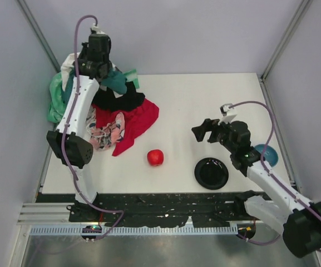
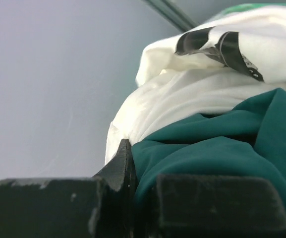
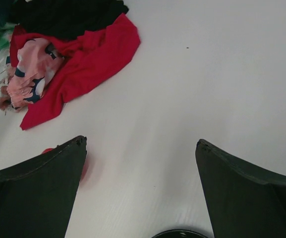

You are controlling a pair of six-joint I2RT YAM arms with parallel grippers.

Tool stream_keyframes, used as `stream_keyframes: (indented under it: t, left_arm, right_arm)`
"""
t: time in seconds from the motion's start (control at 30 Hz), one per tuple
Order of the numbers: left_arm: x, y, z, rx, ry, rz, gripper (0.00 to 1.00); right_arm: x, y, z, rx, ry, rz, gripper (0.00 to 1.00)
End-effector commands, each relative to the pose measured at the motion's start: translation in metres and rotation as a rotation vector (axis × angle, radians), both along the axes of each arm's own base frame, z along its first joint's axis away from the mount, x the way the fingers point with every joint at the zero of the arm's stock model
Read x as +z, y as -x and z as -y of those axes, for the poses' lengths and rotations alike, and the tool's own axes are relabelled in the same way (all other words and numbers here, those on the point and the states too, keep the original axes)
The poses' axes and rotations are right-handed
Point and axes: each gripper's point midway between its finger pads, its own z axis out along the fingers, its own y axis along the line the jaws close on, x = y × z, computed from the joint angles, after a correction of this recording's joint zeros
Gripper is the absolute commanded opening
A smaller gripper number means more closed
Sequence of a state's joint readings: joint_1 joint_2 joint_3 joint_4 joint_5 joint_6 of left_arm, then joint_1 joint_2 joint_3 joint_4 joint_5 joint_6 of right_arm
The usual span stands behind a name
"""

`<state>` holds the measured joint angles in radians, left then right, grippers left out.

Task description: Pick out a specific cloth from the pile

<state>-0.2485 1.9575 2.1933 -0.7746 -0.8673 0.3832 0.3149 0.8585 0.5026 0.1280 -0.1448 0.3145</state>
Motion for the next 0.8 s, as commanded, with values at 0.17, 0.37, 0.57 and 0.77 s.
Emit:
stream_keyframes:
  t: [0.17, 0.37, 0.57, 0.77]
  left_arm:
    - [0.002, 0.007, -0.079, 0.133, 0.211, 0.094, 0.00]
    - [-0.061, -0.001, -0.098, 0.100, 0.527, 0.004, 0.00]
    - [-0.103, -0.005, -0.111, 0.116, 0.606, -0.091, 0.00]
    - [-0.104, -0.006, -0.089, 0.035, 0.705, -0.120, 0.99]
  right_arm:
    - [0.053, -0.052, -0.114, 0.241, -0.018, 0.066, 0.95]
    - [0.056, -0.110, -0.201, 0.289, -0.022, -0.024, 0.95]
    - [0.035, -0.164, -0.297, 0.326, 0.041, -0.103, 0.95]
    - [0.027, -0.204, -0.362, 0.339, -0.006, -0.058, 0.95]
